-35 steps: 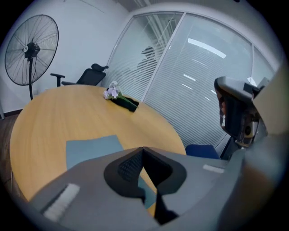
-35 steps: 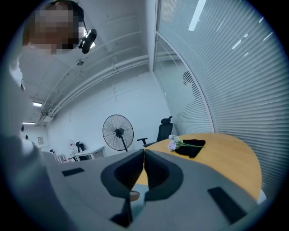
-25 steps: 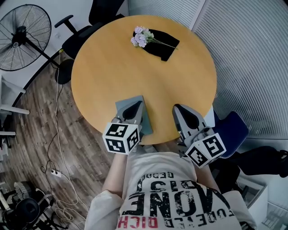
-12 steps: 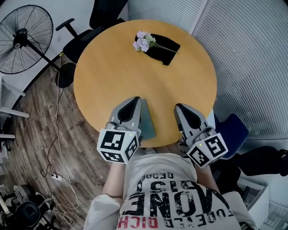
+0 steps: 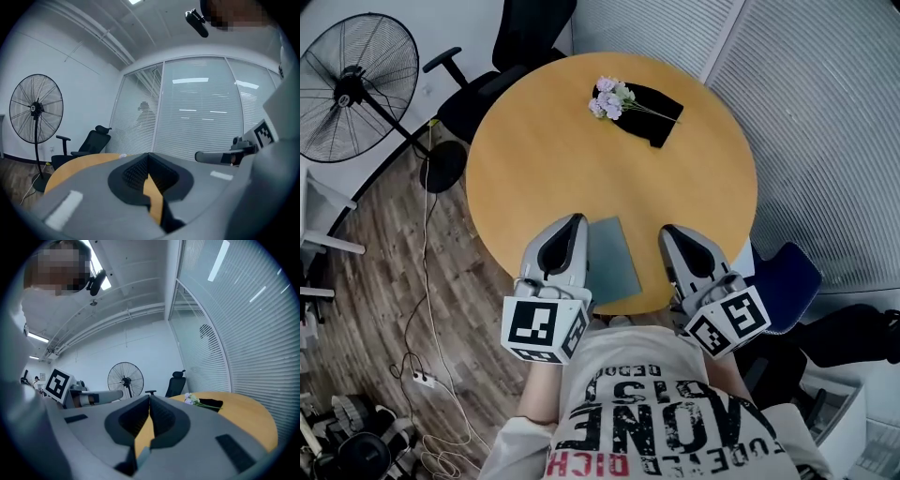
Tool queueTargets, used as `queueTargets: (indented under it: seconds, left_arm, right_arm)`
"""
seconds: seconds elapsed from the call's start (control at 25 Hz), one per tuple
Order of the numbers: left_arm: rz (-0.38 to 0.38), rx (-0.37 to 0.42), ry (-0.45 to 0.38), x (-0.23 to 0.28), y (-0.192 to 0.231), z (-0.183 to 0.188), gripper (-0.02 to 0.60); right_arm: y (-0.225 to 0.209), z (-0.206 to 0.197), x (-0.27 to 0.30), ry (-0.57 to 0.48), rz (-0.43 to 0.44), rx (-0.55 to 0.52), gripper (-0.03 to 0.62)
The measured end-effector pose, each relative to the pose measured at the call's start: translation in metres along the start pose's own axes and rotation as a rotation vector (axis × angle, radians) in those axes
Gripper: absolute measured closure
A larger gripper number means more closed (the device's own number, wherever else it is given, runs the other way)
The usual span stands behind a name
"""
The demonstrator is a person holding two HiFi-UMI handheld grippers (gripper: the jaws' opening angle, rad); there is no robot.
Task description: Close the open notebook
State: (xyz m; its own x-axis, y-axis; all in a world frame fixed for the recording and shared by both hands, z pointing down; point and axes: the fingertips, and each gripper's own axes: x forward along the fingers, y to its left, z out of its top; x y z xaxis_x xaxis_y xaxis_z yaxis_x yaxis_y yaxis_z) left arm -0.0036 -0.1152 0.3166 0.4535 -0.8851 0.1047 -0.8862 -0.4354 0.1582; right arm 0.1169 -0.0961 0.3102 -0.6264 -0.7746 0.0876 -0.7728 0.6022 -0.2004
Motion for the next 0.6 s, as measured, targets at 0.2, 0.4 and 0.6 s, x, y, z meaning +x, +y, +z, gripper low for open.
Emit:
queueTargets:
  seconds: [0.2, 0.4, 0.6]
  left_arm:
    - [0.005, -0.004, -0.014, -0.016, 0.013, 0.007, 0.571]
    - [0.011, 0.001, -0.012, -0.028, 0.025, 0.011, 0.571]
    - [0.003, 0.0, -0.001, -0.039, 0.028, 0.011, 0.571]
  right_arm:
    - [0.015, 0.005, 0.008, -0.015, -0.019, -0.013, 0.582]
    - [0.028, 0.011, 0.011, -0.025, -0.031, -0.014, 0.582]
    - [0.038, 0.019, 0.007, -0.041, -0.038, -0.016, 0.582]
